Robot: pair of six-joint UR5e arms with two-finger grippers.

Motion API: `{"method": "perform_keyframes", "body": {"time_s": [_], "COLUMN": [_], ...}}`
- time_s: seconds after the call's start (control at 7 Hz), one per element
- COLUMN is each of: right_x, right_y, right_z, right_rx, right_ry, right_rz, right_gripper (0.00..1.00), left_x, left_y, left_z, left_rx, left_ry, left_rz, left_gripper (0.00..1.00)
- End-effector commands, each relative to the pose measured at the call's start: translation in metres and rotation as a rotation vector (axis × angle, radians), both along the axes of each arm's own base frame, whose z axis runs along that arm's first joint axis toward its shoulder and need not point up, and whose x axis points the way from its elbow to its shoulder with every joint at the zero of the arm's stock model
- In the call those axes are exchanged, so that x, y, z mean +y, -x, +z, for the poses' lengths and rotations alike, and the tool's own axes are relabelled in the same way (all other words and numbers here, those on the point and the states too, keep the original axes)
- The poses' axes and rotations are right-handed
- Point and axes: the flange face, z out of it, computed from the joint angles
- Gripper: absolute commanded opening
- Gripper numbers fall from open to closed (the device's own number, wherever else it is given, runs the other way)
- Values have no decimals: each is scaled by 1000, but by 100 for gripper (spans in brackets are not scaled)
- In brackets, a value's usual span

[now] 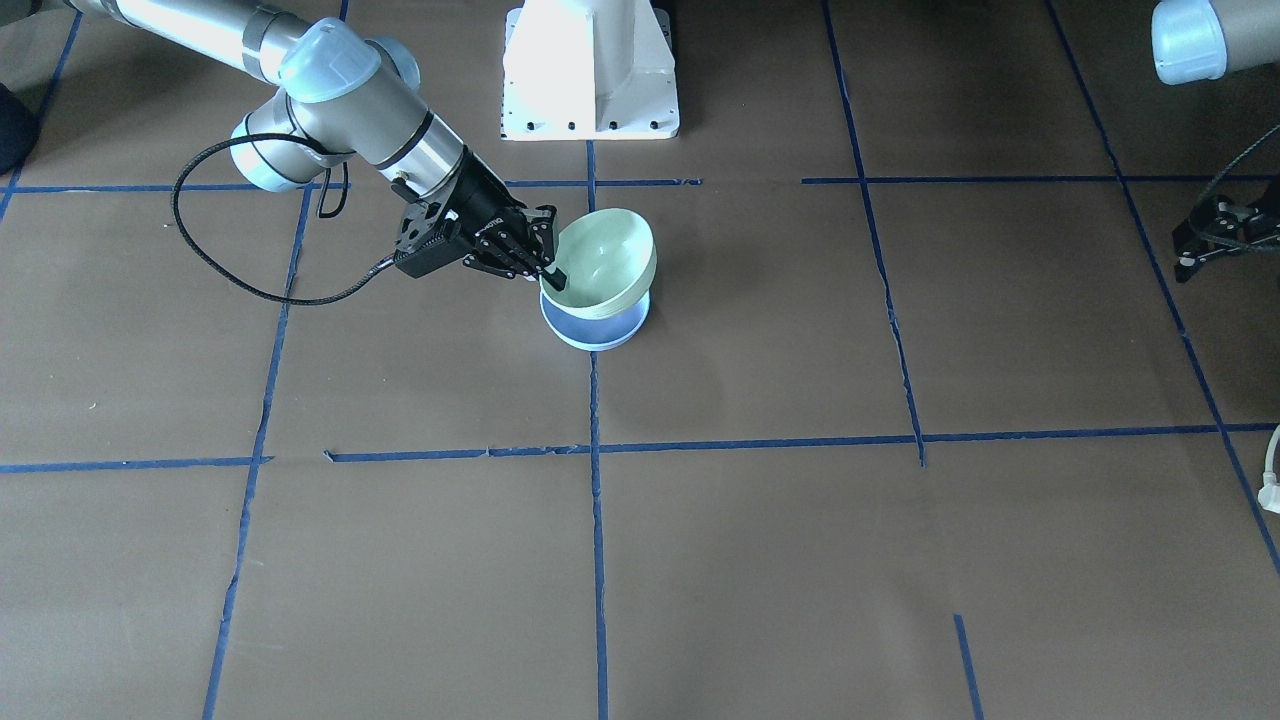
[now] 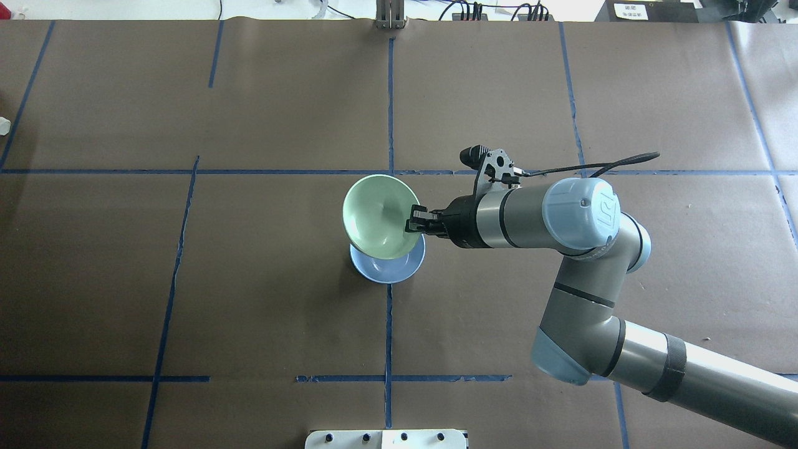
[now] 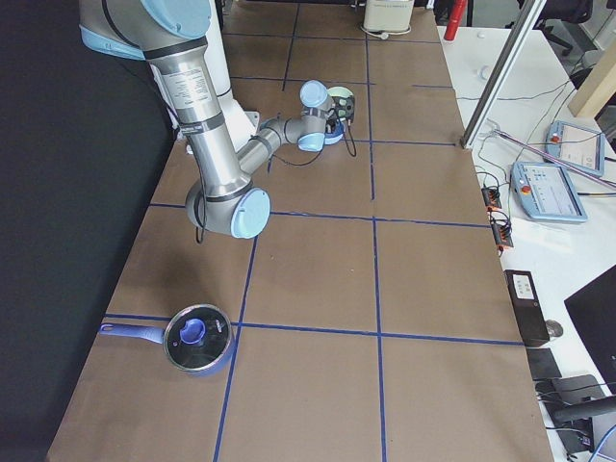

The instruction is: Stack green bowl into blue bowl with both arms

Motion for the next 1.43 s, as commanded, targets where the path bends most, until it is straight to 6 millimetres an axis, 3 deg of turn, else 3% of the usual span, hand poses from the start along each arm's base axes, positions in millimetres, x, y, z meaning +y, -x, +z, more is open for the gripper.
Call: {"method": "perform_keyframes", "body": {"time_s": [0.0,0.14,0.29,0.43,0.86,1.0,1.29], "right_x": [3,7,7,5,-4,-8,-40], "right_y": [2,4,9,14,-8,-20,-83], "right_z": [10,23,20,15,0,-8,-16], "right_rx": [19,39,58,79,70,141,318], "right_ry": [8,19,31,56,51,84,77], "right_rz": [-8,-14,-12,-5,27,35,-15], "right_gripper": [2,3,33,99,100,100,100], "left_x": [-6,-7,-8,-9,-10,-10,-12], "left_y": [13,20,26,28,33,39,56], "left_z": [25,26,33,36,38,40,49], "left_rx": [-11,-9,-13,-14,-16,-14,-15], "left_ry": [33,37,49,54,58,62,66], "left_rz": [-23,-39,-49,-53,-61,-70,-80], "left_gripper": [100,100,100,100,100,100,100]}}
